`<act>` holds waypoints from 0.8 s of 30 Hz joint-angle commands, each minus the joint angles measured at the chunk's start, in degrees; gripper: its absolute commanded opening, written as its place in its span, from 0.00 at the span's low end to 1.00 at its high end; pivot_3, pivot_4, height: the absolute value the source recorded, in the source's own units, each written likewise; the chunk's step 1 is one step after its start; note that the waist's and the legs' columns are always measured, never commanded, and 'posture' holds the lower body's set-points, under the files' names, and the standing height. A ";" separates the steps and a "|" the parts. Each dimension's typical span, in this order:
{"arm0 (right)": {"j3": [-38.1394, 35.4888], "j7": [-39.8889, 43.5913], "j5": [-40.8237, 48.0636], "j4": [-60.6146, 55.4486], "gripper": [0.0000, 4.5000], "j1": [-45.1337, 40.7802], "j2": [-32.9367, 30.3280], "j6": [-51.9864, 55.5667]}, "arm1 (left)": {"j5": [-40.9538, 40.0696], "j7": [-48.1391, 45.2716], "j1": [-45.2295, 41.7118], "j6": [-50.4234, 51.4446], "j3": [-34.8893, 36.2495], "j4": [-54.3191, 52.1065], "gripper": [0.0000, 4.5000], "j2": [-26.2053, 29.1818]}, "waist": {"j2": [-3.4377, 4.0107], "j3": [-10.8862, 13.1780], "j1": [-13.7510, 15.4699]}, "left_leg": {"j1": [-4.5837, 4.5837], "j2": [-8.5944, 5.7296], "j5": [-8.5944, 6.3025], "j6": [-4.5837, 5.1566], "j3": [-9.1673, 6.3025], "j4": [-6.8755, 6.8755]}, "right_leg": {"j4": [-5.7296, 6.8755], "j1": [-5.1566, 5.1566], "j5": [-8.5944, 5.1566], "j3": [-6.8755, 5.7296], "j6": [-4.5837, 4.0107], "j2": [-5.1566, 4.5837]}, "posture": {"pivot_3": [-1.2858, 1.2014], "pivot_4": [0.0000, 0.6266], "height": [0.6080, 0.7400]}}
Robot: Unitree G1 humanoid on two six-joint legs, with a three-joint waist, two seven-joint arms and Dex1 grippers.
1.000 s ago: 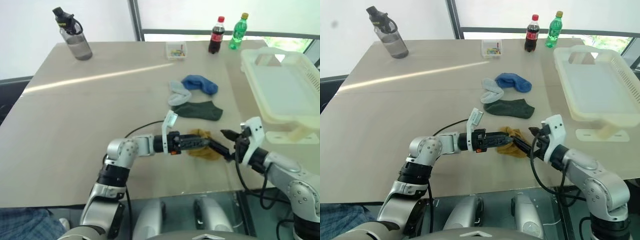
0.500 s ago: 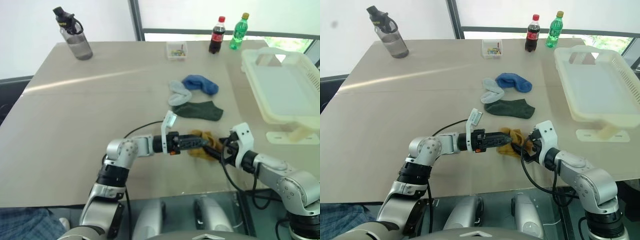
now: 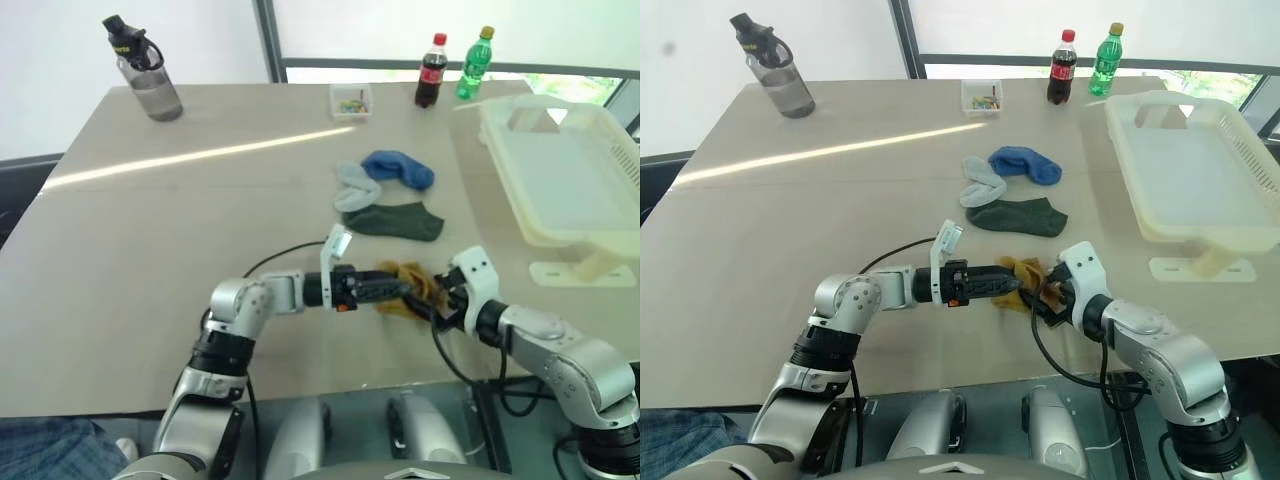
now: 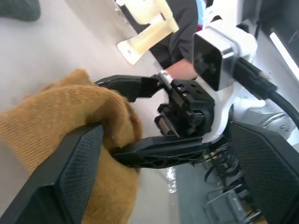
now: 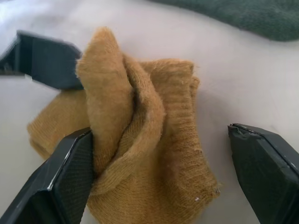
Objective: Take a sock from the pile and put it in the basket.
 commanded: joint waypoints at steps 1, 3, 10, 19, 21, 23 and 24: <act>2.86 0.95 -2.61 4.09 0.99 1.70 -0.55 -0.03 | 2.66 -1.87 0.02 -3.90 -1.53 -3.18 1.00 2.03 | -0.03 -0.03 0.01 | 0.01 0.00 0.00 0.00 0.00 0.00 | 0.00 0.01 -0.01 0.00 0.00 0.00 | 0.52 0.24 1.00; 3.21 1.39 -3.22 4.47 0.99 1.87 -0.58 -0.74 | 5.23 -2.87 -0.37 -6.29 -2.79 -4.34 1.00 4.72 | -0.05 -0.06 -0.02 | 0.03 0.03 0.00 0.00 -0.01 0.00 | 0.01 0.01 -0.01 0.02 0.01 0.02 | 0.52 0.24 1.00; 3.80 3.47 -4.33 5.36 0.99 2.12 -1.43 -1.35 | 5.25 -5.10 -3.48 -9.20 1.64 -8.74 1.00 12.29 | -0.06 -0.06 0.04 | 0.02 0.15 0.00 0.00 -0.08 0.00 | -0.04 0.00 -0.02 0.02 0.01 0.06 | 0.52 0.24 1.00; 4.42 5.51 -6.12 6.43 0.93 1.65 -2.06 -3.29 | 4.67 -6.31 -8.71 -10.34 6.90 -11.28 1.00 19.09 | -0.08 -0.06 0.04 | -0.02 0.14 0.00 0.00 -0.06 -0.07 | -0.22 0.01 -0.02 -0.01 0.04 0.06 | 0.52 0.24 1.00; 4.67 6.34 -6.23 6.58 0.79 1.52 -2.33 -3.77 | 4.09 -6.48 -8.97 -10.02 7.19 -11.97 1.00 19.63 | -0.08 -0.06 0.03 | -0.02 0.15 0.00 0.00 -0.04 -0.10 | -0.24 0.00 -0.03 -0.01 0.04 0.06 | 0.52 0.24 1.00; 4.35 6.11 -6.40 6.84 0.58 1.46 -2.09 -3.65 | 3.77 -6.36 -8.91 -9.69 7.30 -12.57 1.00 19.70 | -0.08 -0.07 0.11 | -0.02 0.15 0.00 0.00 -0.04 -0.11 | -0.25 0.01 -0.03 -0.03 0.04 0.06 | 0.52 0.24 1.00; 4.28 6.05 -6.54 7.01 0.50 1.39 -2.05 -3.70 | 3.75 -6.38 -8.86 -9.68 7.27 -12.78 1.00 19.73 | -0.10 -0.08 0.12 | -0.02 0.15 0.00 0.00 -0.04 -0.10 | -0.25 0.02 -0.03 -0.03 0.04 0.06 | 0.52 0.24 1.00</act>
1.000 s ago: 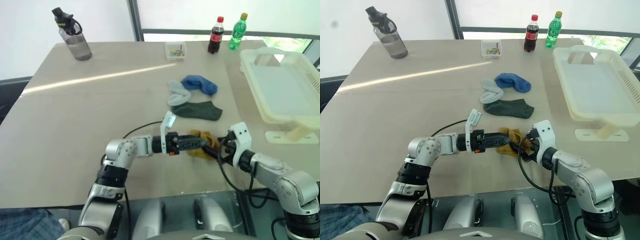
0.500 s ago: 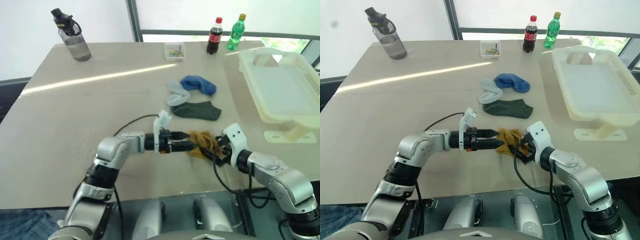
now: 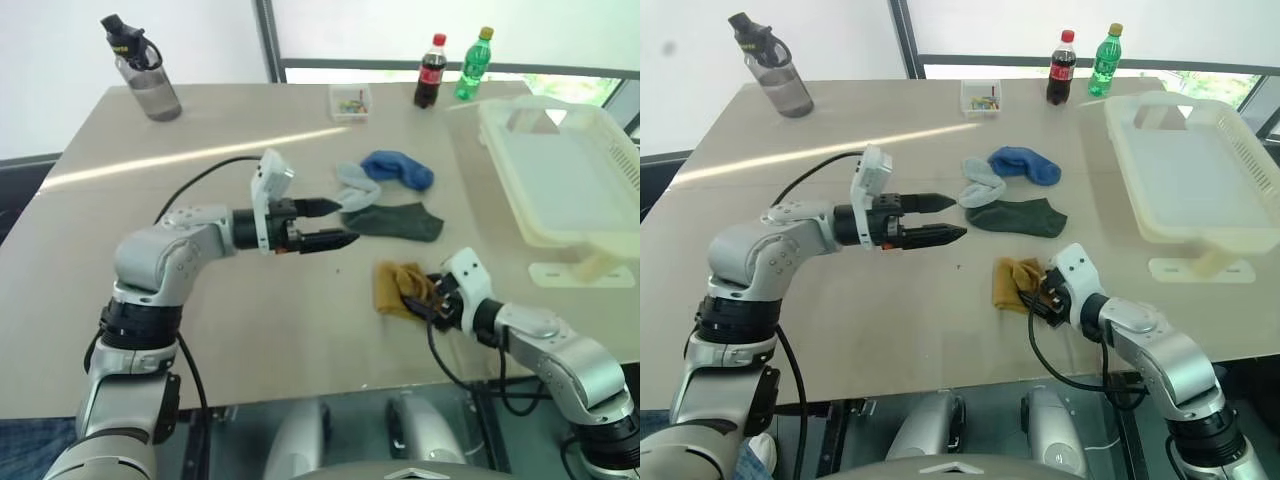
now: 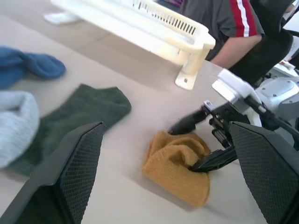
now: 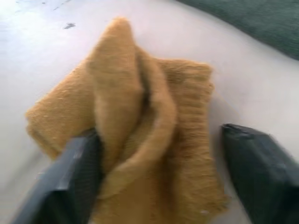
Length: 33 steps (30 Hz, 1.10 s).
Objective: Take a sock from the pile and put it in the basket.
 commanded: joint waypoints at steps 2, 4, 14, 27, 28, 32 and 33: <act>1.64 -0.50 -2.86 4.59 0.32 1.43 -1.26 1.84 | -1.36 -0.34 -0.78 -0.23 1.05 -2.91 1.00 0.40 | -0.04 -0.03 0.01 | 0.00 0.00 0.00 0.00 -0.01 0.02 | 0.00 0.01 0.00 0.00 0.00 0.00 | 0.52 0.24 1.00; 1.60 -0.42 -2.90 4.44 0.15 1.50 -1.39 1.68 | -1.31 -0.10 -0.68 -0.37 1.10 -3.06 1.00 0.45 | -0.05 -0.03 0.01 | 0.05 0.01 0.00 0.00 -0.01 0.03 | 0.00 0.07 0.00 0.00 0.00 -0.01 | 0.52 0.24 1.00; -1.57 0.50 -0.76 2.79 0.00 0.35 -2.00 3.03 | -2.34 -0.69 -1.96 -0.76 1.88 -4.18 1.00 1.56 | -0.05 -0.03 0.17 | 0.03 0.00 0.00 0.00 -0.02 0.03 | -0.05 0.10 0.00 -0.04 0.00 -0.02 | 0.52 0.24 1.00; -22.13 -3.10 11.67 3.52 0.00 -14.91 1.35 13.49 | -5.99 0.04 -2.95 -0.17 4.25 -7.15 1.00 1.75 | 0.16 0.29 0.17 | -0.38 -0.07 0.00 0.00 -0.05 -0.04 | -0.15 -0.21 0.27 -0.16 0.01 -0.08 | 0.52 0.24 1.00; -23.96 -3.63 11.54 5.12 0.00 -17.12 1.06 12.63 | -6.45 0.16 -2.83 -0.12 4.20 -7.81 1.00 1.63 | 0.21 0.33 0.12 | -0.42 -0.07 0.00 0.00 -0.06 -0.04 | -0.15 -0.23 0.28 -0.17 0.01 -0.08 | 0.52 0.24 1.00; -29.34 -4.20 10.84 11.26 0.00 -24.43 -1.33 9.34 | -7.96 1.65 -3.34 0.28 4.64 -9.17 1.00 1.14 | 0.26 0.37 0.18 | -0.68 -0.11 0.00 0.00 -0.07 -0.02 | -0.17 -0.47 0.29 -0.18 0.01 -0.09 | 0.52 0.24 1.00; -30.56 -4.25 10.33 13.46 0.00 -26.23 -2.36 8.26 | -8.11 1.89 -3.40 0.17 4.62 -9.47 1.00 1.18 | 0.26 0.37 0.24 | -0.77 -0.12 0.00 0.00 -0.12 -0.01 | -0.16 -0.54 0.30 -0.23 0.01 -0.09 | 0.52 0.24 1.00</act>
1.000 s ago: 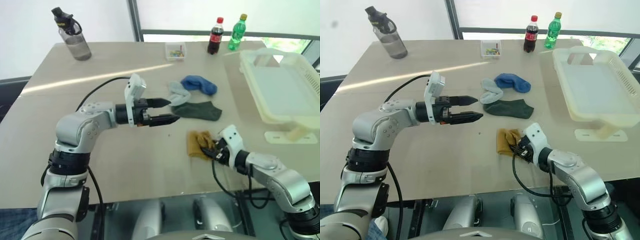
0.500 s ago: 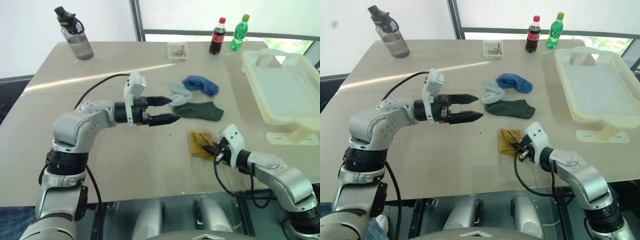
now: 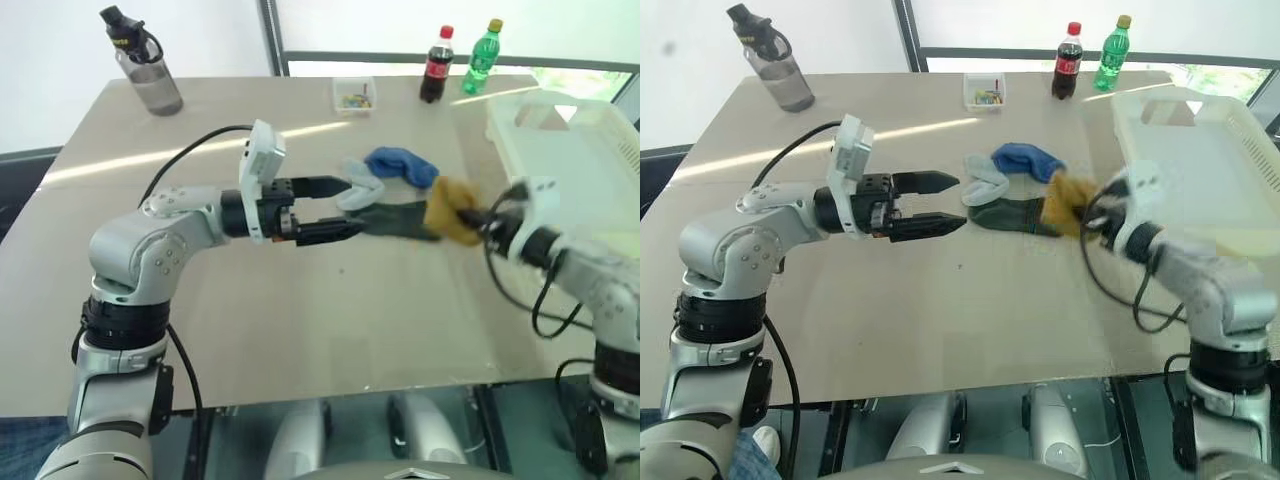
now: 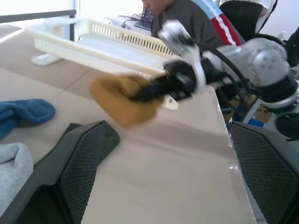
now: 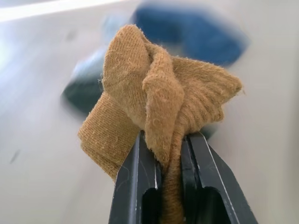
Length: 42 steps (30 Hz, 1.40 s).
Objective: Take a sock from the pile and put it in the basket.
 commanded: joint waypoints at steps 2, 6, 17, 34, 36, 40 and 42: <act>-6.35 -0.55 -1.79 7.42 0.00 -6.80 -4.56 -5.78 | -1.70 1.43 -1.26 -0.39 2.11 -3.10 1.00 -0.02 | 0.00 0.00 0.08 | -0.30 -0.03 0.00 0.00 -0.01 0.04 | 0.03 -0.28 0.01 -0.01 -0.01 -0.01 | 0.52 0.24 1.00; -9.57 -4.21 -6.05 19.70 0.00 -12.18 -8.76 -10.01 | -1.19 3.60 -2.32 -2.50 2.94 -3.16 1.00 -1.34 | 0.00 0.01 0.10 | -0.33 -0.09 0.00 0.00 0.04 0.02 | 0.01 -0.31 0.02 0.01 -0.01 -0.08 | 0.52 0.24 1.00; -17.18 -12.01 -7.86 40.77 0.10 -18.29 -11.27 -12.48 | 3.14 8.93 -5.64 -8.27 3.62 -0.86 1.00 -3.53 | 0.08 0.05 -0.10 | -0.31 -0.11 0.01 0.00 0.15 -0.01 | 0.06 -0.35 0.03 0.13 -0.01 -0.08 | 0.52 0.24 1.00; -10.54 -5.62 -11.88 34.07 0.84 -12.31 -17.83 -12.63 | 3.36 9.42 -5.36 -9.93 3.04 -0.98 1.00 -3.78 | 0.14 0.07 -0.01 | -0.31 -0.11 0.01 0.00 0.22 0.02 | 0.10 -0.38 0.05 0.21 0.04 -0.07 | 0.52 0.24 1.00; -9.79 -3.16 -12.55 32.72 0.84 -11.30 -19.86 -14.25 | 3.41 9.40 -4.85 -9.75 3.19 -1.40 1.00 -3.24 | 0.14 0.07 0.00 | -0.31 -0.12 0.01 0.00 0.23 0.03 | 0.10 -0.38 0.05 0.23 0.04 -0.07 | 0.52 0.24 1.00; -8.33 9.55 -9.21 24.56 0.84 -5.93 -22.84 -18.44 | 3.53 9.69 -1.83 -9.71 4.18 -3.43 1.00 -1.63 | 0.20 0.06 -0.23 | -0.28 -0.11 0.01 0.00 0.24 0.02 | 0.11 -0.39 0.05 0.24 0.05 -0.06 | 0.52 0.24 1.00; -9.52 16.08 -5.93 16.60 0.84 1.52 -23.90 -17.43 | 2.51 9.30 2.49 -7.59 6.29 -6.28 1.00 1.92 | 0.19 0.05 -0.34 | -0.26 -0.06 0.01 0.00 0.24 0.02 | 0.14 -0.38 0.05 0.26 0.05 -0.02 | 0.52 0.24 1.00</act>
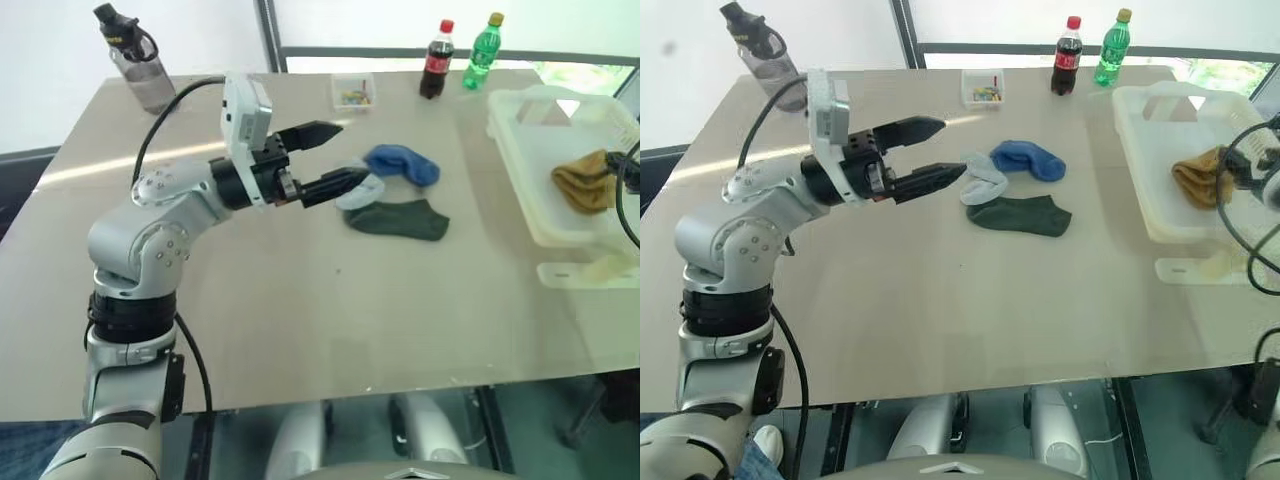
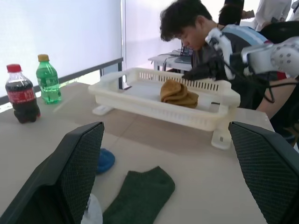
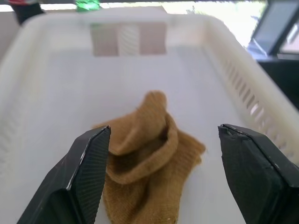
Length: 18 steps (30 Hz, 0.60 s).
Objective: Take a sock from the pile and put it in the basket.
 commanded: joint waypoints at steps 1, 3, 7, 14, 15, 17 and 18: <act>-2.53 11.67 5.95 -14.95 0.84 11.16 -2.51 -0.25 | -1.33 -0.36 6.28 2.29 5.45 -6.63 1.00 6.13 | -0.02 -0.01 -0.09 | 0.02 0.09 0.00 0.00 -0.06 -0.04 | 0.00 0.01 0.00 -0.04 -0.01 0.06 | 0.52 0.24 1.00; -5.93 15.40 9.27 -21.37 0.84 18.40 -2.19 0.62 | -2.54 0.66 10.14 4.27 8.68 -8.71 1.00 8.87 | -0.02 -0.01 0.14 | -0.01 0.15 0.00 0.00 -0.09 0.00 | 0.07 -0.01 0.00 -0.09 -0.01 0.10 | 0.52 0.24 1.00; -10.31 22.31 17.44 -32.86 0.84 31.24 0.19 2.20 | -3.64 1.93 20.67 5.15 15.35 -14.73 1.00 11.59 | 0.00 0.00 0.40 | 0.03 0.18 0.00 0.00 -0.07 0.07 | 0.26 -0.02 -0.01 -0.06 0.00 -0.03 | 0.52 0.24 1.00; -9.66 29.62 24.66 -38.77 0.84 39.08 1.43 0.10 | -2.19 4.60 33.95 3.78 23.23 -19.84 1.00 12.52 | -0.05 0.01 0.36 | 0.37 0.19 0.00 0.00 0.01 0.37 | 0.35 0.33 -0.11 -0.02 -0.02 0.00 | 0.52 0.24 1.00; -9.36 30.41 24.71 -38.76 0.84 39.19 1.92 -1.29 | -2.72 4.89 34.81 4.04 24.16 -20.34 1.00 12.44 | -0.07 0.03 0.37 | 0.55 0.19 0.00 0.00 0.03 0.38 | 0.38 0.52 -0.27 -0.01 0.00 0.00 | 0.52 0.24 1.00; -8.85 31.55 23.45 -37.20 0.84 38.63 2.55 -4.72 | -3.66 5.08 36.20 4.26 25.57 -21.53 1.00 12.58 | -0.09 0.02 0.39 | 1.12 0.25 -0.01 0.00 0.04 0.34 | 0.33 1.04 -0.32 -0.02 0.01 0.04 | 0.52 0.24 1.00; -8.45 32.16 22.77 -35.93 0.84 38.38 2.13 -5.45 | -4.19 5.08 36.90 4.34 26.37 -22.09 1.00 12.69 | -0.08 0.02 0.39 | 1.11 0.26 -0.01 0.00 0.03 0.34 | 0.32 1.05 -0.32 -0.02 0.01 0.04 | 0.52 0.24 1.00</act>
